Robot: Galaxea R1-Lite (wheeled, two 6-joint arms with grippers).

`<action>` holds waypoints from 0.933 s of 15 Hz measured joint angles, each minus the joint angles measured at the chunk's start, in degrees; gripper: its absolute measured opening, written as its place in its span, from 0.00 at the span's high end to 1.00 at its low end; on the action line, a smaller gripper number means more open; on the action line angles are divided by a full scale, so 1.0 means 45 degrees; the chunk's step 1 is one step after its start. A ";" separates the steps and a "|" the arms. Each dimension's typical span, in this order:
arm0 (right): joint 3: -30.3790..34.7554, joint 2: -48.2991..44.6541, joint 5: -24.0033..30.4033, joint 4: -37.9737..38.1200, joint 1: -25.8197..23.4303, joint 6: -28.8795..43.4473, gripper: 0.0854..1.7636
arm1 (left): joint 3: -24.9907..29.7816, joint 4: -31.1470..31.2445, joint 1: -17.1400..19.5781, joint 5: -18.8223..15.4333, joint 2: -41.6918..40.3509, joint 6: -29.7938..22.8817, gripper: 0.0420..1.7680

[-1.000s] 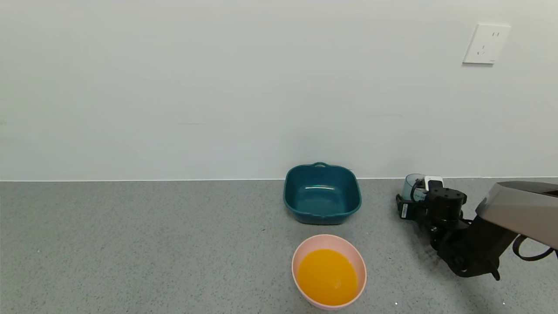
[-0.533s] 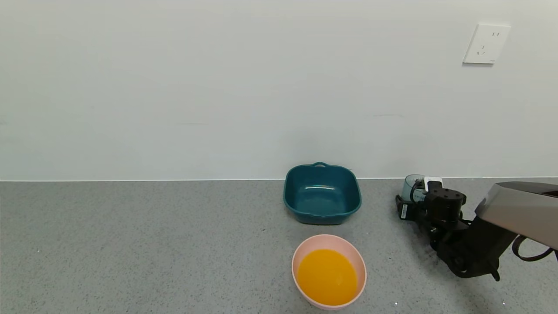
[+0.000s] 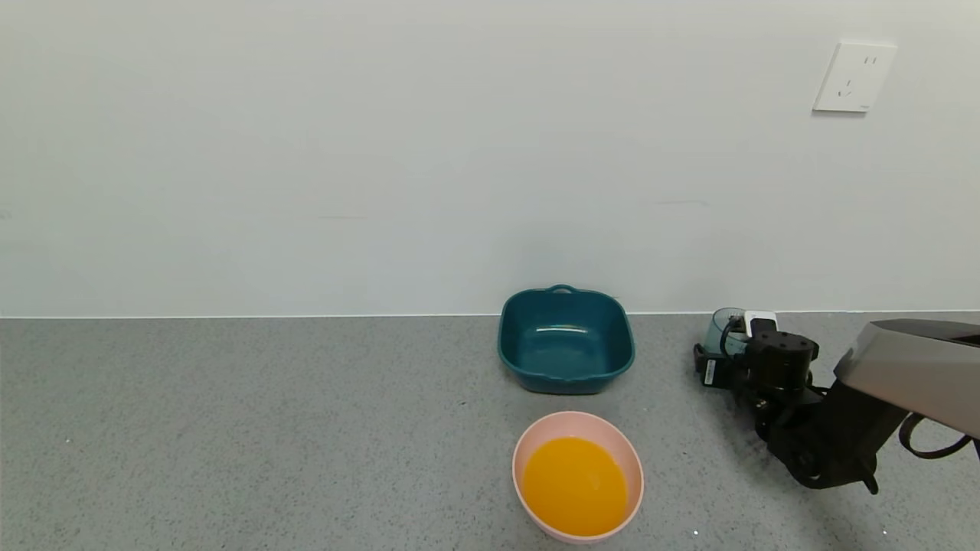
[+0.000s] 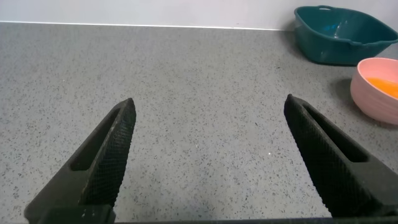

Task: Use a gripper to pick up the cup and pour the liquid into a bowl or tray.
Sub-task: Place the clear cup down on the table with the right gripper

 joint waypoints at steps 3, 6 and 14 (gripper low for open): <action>0.0027 -0.0005 -0.0005 0.0003 0.0008 0.0000 0.13 | 0.0000 0.0000 0.0000 0.0000 0.0000 0.0000 0.03; 0.0119 -0.0079 0.0014 0.0014 0.0014 -0.0005 0.10 | 0.0000 0.0000 0.0000 0.0000 0.0000 0.0000 0.03; 0.1791 -0.1885 0.0791 0.0173 0.0116 -0.0103 0.06 | 0.0000 0.0000 0.0000 0.0000 0.0000 0.0000 0.03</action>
